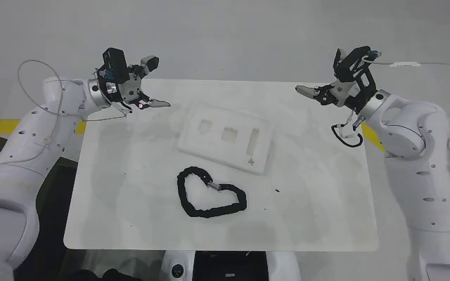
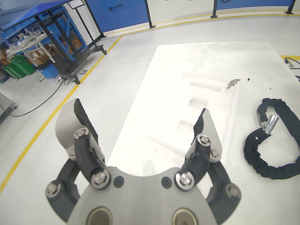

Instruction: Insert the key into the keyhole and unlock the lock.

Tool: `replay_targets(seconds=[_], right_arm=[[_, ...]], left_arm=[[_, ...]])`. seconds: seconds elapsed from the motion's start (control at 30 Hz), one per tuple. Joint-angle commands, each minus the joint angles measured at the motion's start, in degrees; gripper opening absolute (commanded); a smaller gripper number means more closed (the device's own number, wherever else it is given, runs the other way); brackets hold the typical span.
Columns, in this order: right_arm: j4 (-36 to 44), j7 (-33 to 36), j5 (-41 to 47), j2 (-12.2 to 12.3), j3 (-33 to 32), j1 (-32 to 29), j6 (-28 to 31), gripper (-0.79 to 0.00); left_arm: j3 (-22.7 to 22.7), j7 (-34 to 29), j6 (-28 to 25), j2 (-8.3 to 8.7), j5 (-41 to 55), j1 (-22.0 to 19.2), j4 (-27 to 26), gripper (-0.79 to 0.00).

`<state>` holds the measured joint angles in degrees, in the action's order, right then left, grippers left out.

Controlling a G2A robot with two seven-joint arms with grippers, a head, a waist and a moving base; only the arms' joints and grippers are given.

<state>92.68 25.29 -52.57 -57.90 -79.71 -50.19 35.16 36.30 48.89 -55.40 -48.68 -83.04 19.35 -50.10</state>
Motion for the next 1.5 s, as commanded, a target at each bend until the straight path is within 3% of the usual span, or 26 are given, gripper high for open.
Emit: replay_targets(seconds=[0.0, 0.6, 0.77, 1.2, 1.3, 1.47], right_arm=[[0.0, 0.0, 0.0, 0.0, 0.0, 0.0, 0.0, 0.0], [0.0, 0.0, 0.0, 0.0, 0.0, 0.0, 0.0, 0.0], [-0.1, 1.4, 4.5, -0.3, 1.5, -1.5, -2.2, 0.0], [4.6, 19.1, 16.1, -0.6, 7.2, -2.6, -8.7, 0.0], [4.3, 25.6, 19.4, -0.7, 8.7, -1.5, -11.7, 0.0], [5.1, 31.1, 22.3, -0.9, 10.8, -0.5, -16.7, 0.0]], left_arm=[[0.0, 0.0, 0.0, 0.0, 0.0, 0.0, 0.0, 0.0], [0.0, 0.0, 0.0, 0.0, 0.0, 0.0, 0.0, 0.0], [0.0, 0.0, 0.0, 0.0, 0.0, 0.0, 0.0, 0.0], [0.0, 0.0, 0.0, 0.0, 0.0, 0.0, 0.0, 0.0], [0.0, 0.0, 0.0, 0.0, 0.0, 0.0, 0.0, 0.0], [0.0, 0.0, 0.0, 0.0, 0.0, 0.0, 0.0, 0.0]])
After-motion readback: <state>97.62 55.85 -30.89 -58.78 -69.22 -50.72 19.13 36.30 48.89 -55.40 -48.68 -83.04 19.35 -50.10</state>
